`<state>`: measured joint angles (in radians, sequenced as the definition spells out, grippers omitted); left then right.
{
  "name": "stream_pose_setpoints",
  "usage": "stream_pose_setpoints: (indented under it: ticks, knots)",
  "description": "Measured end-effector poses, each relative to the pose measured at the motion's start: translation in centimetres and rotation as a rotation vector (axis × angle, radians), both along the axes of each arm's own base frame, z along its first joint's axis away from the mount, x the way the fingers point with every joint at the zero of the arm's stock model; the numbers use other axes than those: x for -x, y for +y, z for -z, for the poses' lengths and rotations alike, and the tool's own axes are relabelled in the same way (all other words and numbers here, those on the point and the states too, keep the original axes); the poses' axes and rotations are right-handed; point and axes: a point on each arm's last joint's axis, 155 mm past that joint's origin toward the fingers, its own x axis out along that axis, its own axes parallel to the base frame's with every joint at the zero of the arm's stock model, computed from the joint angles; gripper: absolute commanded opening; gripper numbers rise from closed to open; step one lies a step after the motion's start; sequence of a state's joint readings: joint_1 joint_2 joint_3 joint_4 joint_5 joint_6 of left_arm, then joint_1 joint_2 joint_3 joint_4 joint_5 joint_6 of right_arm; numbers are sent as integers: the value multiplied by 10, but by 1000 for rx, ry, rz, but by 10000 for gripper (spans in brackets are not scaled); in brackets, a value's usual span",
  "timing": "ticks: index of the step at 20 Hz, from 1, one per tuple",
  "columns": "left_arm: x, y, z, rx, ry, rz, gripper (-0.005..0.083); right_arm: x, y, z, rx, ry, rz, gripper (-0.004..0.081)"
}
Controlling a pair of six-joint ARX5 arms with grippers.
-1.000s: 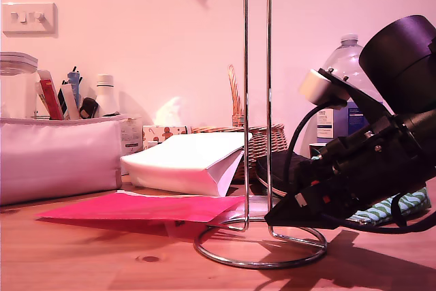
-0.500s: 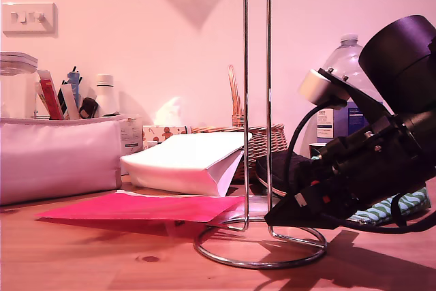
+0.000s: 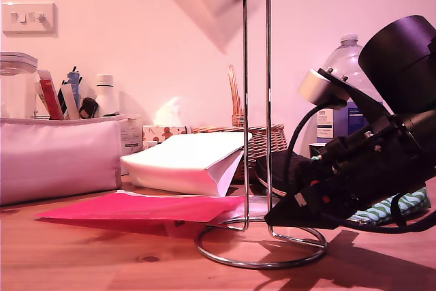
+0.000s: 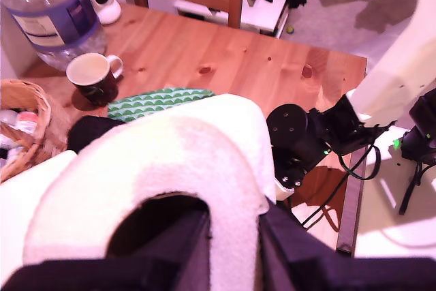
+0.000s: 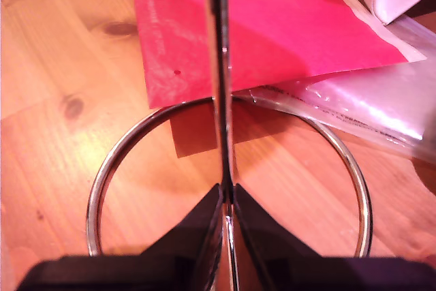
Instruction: Insert the paper towel roll into the metallic stand.
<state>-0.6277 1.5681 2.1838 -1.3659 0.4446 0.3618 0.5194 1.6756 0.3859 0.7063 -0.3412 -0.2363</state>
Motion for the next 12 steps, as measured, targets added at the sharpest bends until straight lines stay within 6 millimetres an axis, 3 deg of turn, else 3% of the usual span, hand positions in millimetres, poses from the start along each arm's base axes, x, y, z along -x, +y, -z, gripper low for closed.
stream_pose_setpoints:
  ticks: [12]
  knots:
    - [-5,3,2,-22,-10,-40,-24,0,0,1,-18,40,25,-10]
